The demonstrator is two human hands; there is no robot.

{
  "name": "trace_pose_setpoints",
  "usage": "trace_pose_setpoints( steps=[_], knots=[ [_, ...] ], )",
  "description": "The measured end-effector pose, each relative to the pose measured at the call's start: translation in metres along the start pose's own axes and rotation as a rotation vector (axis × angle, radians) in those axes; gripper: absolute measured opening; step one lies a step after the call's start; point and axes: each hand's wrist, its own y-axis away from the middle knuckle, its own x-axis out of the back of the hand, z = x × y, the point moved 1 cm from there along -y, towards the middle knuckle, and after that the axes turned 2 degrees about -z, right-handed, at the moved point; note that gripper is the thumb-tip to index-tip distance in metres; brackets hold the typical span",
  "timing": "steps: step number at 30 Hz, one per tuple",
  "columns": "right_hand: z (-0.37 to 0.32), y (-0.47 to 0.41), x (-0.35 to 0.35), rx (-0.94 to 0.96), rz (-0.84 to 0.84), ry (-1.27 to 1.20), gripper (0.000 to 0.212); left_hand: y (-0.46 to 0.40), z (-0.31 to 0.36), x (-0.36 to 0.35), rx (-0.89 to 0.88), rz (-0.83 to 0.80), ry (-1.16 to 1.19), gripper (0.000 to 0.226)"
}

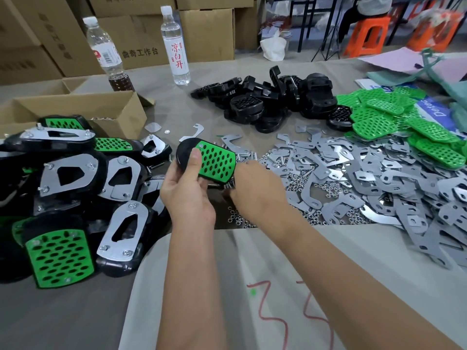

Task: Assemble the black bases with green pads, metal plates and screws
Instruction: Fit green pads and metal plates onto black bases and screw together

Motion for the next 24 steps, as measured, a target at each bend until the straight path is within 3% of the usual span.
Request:
trace_pose_setpoints(
  steps=[2,6,9,13,17,21,24],
  knots=[
    [0.004,-0.001,0.006,0.006,-0.035,-0.015,0.012,0.0,0.0,0.0,0.02,-0.001,0.001,0.015],
    [0.024,0.002,0.015,-0.007,-0.086,-0.113,0.024,0.002,-0.002,-0.003,0.046,-0.028,-0.015,0.013],
    [0.044,0.008,0.023,-0.02,-0.001,-0.257,0.023,0.003,-0.005,-0.005,0.037,-0.046,-0.07,0.013],
    [0.068,0.022,0.029,0.009,0.169,-0.374,0.045,0.002,-0.01,-0.005,0.055,-0.056,-0.124,0.015],
    [0.073,0.037,0.019,-0.007,0.24,-0.622,0.017,0.007,-0.016,-0.01,0.027,-0.114,-0.161,0.019],
    [0.065,0.04,0.008,0.028,0.307,-0.715,0.018,0.013,-0.02,-0.016,-0.035,-0.127,-0.207,0.03],
    [0.06,0.037,0.004,0.023,0.31,-0.761,0.017,0.017,-0.024,-0.017,-0.056,-0.116,-0.255,0.025]
  ],
)
